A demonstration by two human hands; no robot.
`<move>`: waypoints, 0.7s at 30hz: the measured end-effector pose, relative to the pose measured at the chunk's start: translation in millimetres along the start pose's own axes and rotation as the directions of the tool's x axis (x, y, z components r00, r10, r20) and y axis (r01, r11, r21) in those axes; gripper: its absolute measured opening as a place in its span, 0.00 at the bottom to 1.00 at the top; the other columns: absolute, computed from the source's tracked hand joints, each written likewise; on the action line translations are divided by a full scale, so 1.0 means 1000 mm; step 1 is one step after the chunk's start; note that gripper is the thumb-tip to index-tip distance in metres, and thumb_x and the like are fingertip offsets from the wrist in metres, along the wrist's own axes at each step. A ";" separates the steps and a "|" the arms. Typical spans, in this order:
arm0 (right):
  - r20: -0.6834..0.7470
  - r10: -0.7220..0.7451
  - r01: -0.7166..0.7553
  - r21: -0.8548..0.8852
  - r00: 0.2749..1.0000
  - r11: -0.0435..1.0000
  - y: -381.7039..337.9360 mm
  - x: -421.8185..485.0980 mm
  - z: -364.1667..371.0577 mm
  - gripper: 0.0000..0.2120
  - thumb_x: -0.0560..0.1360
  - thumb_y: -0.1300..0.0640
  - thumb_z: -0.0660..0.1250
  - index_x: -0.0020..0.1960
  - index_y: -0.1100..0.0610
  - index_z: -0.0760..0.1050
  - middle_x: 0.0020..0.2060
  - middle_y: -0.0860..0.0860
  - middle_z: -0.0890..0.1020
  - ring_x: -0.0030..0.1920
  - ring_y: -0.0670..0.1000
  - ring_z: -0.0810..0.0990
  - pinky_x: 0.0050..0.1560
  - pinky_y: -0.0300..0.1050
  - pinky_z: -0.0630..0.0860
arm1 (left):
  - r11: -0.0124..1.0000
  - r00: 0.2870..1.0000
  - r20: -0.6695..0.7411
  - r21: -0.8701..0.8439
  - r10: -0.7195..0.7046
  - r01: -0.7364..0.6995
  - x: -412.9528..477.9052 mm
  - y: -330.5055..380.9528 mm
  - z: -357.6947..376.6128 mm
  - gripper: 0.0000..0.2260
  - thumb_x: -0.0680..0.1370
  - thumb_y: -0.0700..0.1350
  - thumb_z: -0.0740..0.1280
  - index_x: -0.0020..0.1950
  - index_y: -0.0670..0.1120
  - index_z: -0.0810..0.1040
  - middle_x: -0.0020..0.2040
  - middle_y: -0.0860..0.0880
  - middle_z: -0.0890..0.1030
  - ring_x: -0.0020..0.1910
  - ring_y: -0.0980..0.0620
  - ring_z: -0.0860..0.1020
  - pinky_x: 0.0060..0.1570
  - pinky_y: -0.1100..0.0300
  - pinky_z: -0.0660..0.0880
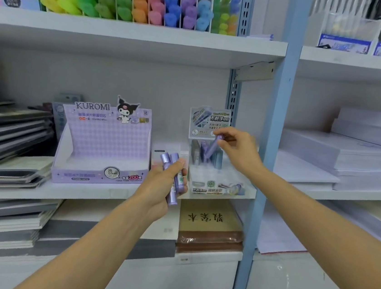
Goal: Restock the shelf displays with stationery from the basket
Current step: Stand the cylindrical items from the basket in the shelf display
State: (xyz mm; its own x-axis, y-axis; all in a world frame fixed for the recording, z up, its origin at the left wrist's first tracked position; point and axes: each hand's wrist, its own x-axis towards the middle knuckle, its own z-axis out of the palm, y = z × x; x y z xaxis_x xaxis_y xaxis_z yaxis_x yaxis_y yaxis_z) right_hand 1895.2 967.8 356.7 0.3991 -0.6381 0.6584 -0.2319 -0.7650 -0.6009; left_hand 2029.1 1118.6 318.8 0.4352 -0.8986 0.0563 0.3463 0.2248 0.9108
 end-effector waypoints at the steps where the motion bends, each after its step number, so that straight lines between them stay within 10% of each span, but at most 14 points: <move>1: 0.034 -0.017 0.019 -0.059 0.999 0.998 0.002 0.004 0.004 0.12 0.76 0.65 0.67 0.58 0.57 0.79 0.49 0.49 0.81 0.48 0.47 0.78 0.54 0.37 0.75 | 1.000 1.000 0.009 0.005 0.001 -0.001 0.002 0.000 0.000 0.06 0.78 0.43 0.67 0.44 0.42 0.75 0.32 0.48 0.77 0.28 0.53 0.72 0.31 0.62 0.73; 11: 0.292 -0.068 0.156 -0.289 0.954 0.945 0.018 0.022 0.012 0.12 0.78 0.64 0.65 0.60 0.57 0.79 0.53 0.51 0.81 0.51 0.46 0.75 0.55 0.37 0.70 | 0.993 0.994 0.107 0.108 0.035 -0.047 0.017 -0.004 -0.006 0.08 0.80 0.46 0.65 0.45 0.42 0.74 0.30 0.48 0.77 0.26 0.53 0.74 0.32 0.61 0.77; 21: 0.118 -0.051 0.088 -0.328 0.992 0.941 0.030 0.019 0.028 0.01 0.76 0.56 0.69 0.47 0.52 0.78 0.51 0.50 0.80 0.58 0.51 0.73 0.61 0.49 0.70 | 0.972 0.976 0.197 0.195 0.088 -0.127 0.006 -0.005 -0.010 0.17 0.80 0.48 0.64 0.62 0.37 0.71 0.36 0.48 0.80 0.29 0.54 0.77 0.24 0.63 0.72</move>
State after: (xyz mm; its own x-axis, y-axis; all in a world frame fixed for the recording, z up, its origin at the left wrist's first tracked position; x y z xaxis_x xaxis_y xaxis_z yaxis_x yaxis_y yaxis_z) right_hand 1920.5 934.7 338.8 0.5127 -0.5832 0.6301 -0.4740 -0.8042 -0.3586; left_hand 2037.7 1115.9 310.3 0.2919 -0.9318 0.2159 0.1193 0.2594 0.9584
